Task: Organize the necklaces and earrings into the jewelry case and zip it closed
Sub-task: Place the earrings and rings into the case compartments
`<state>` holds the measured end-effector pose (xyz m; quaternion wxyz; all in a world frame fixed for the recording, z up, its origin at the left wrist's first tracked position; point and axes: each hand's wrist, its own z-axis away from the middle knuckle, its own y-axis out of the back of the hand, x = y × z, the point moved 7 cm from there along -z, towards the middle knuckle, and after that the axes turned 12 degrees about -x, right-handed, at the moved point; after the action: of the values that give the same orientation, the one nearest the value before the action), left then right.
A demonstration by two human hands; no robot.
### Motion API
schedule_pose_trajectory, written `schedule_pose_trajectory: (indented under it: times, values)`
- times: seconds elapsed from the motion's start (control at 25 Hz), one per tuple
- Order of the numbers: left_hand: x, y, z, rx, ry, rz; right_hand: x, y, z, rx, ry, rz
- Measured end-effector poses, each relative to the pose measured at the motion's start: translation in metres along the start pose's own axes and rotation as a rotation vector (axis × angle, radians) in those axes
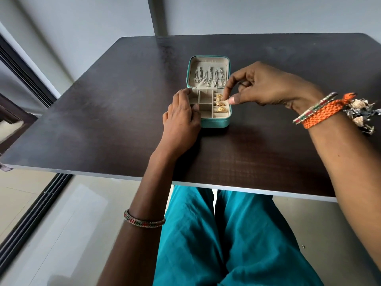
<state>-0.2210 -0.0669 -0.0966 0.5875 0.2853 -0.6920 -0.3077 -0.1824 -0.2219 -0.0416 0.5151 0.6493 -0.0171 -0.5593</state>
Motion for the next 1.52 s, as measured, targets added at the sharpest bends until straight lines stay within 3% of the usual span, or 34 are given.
schedule_pose_trajectory:
  times: [0.12,0.24,0.6,1.0,1.28,1.52]
  values:
    - [0.000,0.000,0.001,0.005,0.002,-0.001,-0.010,-0.004,0.011,-0.026,0.101,0.139]
    - [0.000,0.000,0.001,0.008,0.000,0.000,-0.009,-0.009,0.015,0.009,0.077,0.199]
    - [-0.002,-0.001,0.000,0.000,-0.008,-0.002,0.003,-0.017,0.009,-0.022,0.034,0.194]
    - [-0.001,-0.002,0.000,0.007,-0.010,0.010,0.002,-0.014,0.012,0.062,0.072,0.201]
    - [0.003,0.007,0.008,0.076,-0.042,0.045,-0.011,0.018,0.038,0.349,0.210,0.077]
    - [0.043,0.005,0.017,0.167,-0.291,-0.105,-0.013,0.019,0.083,0.414,0.228,0.026]
